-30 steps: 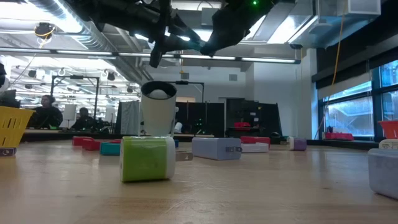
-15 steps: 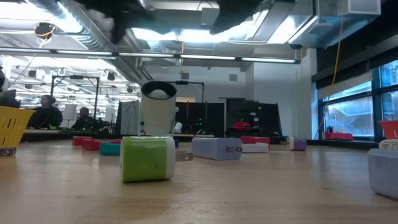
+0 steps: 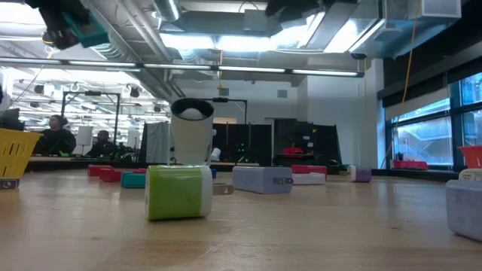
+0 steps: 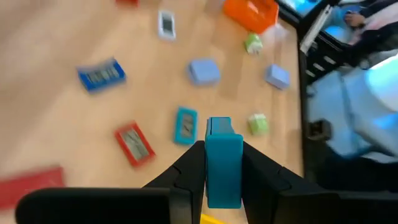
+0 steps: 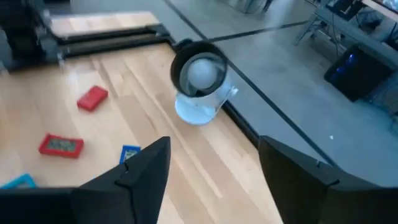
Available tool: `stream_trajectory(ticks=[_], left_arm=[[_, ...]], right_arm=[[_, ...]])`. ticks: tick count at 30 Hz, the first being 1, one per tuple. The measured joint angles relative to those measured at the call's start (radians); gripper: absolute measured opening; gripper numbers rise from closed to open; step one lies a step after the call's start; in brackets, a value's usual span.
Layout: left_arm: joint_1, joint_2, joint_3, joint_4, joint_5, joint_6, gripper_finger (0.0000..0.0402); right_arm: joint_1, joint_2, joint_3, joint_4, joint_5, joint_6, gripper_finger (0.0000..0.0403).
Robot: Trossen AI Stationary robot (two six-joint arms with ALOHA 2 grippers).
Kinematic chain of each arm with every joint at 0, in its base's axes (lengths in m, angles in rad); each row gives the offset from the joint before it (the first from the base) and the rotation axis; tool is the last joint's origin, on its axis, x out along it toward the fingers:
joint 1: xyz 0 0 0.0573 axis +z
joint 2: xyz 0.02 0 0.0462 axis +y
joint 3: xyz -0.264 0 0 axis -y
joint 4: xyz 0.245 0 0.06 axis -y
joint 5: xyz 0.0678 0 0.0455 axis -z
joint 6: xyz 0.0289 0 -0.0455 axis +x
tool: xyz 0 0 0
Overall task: Pick & Place Office items
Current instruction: Put the light blue digital timer into the yellow basket
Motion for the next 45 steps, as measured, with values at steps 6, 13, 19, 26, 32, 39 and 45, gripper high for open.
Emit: stream_trajectory(ticks=[6, 13, 19, 26, 32, 39, 45], left_arm=[[-0.222, -0.061, 0.000, 0.056, -0.315, 0.039, 0.0074], [-0.372, -0.068, -0.048, 0.070, -0.464, 0.075, 0.0074], [-0.411, -0.063, -0.167, 0.213, -0.466, 0.107, 0.0074], [-0.461, -0.064, -0.253, 0.372, -0.328, 0.256, 0.0074], [-0.511, -0.062, -0.261, 0.342, -0.095, 0.124, 0.0073], [-0.524, -0.048, -0.261, 0.158, -0.125, -0.146, 0.0070], [-0.524, 0.020, -0.261, 0.040, -0.093, -0.316, 0.0069]], right_arm=[[0.029, -0.232, -0.147, 0.008, -0.009, 0.079, 0.0216], [0.078, -0.596, -0.538, 0.323, -0.168, 0.112, 0.0218], [0.099, -0.792, -0.878, 0.736, -0.311, 0.066, 0.0219], [0.100, -0.825, -1.047, 0.866, -0.330, 0.071, 0.0219], [0.100, -0.820, -1.071, 0.887, -0.336, 0.095, 0.0219], [0.100, -0.820, -1.071, 0.923, -0.341, 0.098, 0.0219], [0.100, -0.820, -1.071, 0.929, -0.340, 0.120, 0.0219]])
